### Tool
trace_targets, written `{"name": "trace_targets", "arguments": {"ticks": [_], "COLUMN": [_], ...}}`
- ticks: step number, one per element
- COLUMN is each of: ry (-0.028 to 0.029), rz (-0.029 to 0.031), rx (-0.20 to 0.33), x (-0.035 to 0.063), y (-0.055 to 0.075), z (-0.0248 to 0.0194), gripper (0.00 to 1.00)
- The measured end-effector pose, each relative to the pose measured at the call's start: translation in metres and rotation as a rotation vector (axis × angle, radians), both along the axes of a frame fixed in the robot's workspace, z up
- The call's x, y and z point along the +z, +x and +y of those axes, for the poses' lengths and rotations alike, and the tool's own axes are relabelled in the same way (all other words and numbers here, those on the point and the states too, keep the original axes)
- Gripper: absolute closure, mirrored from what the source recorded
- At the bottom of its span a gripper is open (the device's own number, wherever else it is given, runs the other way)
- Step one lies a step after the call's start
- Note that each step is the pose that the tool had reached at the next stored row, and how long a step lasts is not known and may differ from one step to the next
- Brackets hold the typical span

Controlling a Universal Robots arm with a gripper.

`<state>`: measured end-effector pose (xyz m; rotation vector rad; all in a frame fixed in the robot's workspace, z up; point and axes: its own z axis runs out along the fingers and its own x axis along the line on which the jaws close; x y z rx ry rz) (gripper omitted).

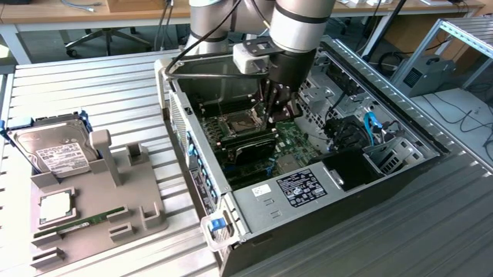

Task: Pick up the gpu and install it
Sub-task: 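Press down on the gpu until it lock into place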

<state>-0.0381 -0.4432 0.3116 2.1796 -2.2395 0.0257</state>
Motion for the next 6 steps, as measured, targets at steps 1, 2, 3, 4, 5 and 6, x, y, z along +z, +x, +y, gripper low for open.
{"name": "trace_targets", "arguments": {"ticks": [1,2,3,4,5,6], "ry": [0.0000,0.0000,0.0000,0.0000,0.0000,0.0000], "rz": [0.0001,0.0001,0.0001,0.0001,0.0001,0.0001], "rx": [0.000,0.000,0.000,0.000,0.000,0.000], "x": [0.0000,0.0000,0.0000,0.0000,0.0000,0.0000], "y": [0.0000,0.0000,0.0000,0.0000,0.0000,0.0000], "z": [0.0000,0.0001,0.0001,0.0001,0.0001,0.0001], "gripper": [0.89,0.89,0.89,0.89,0.89,0.89]}}
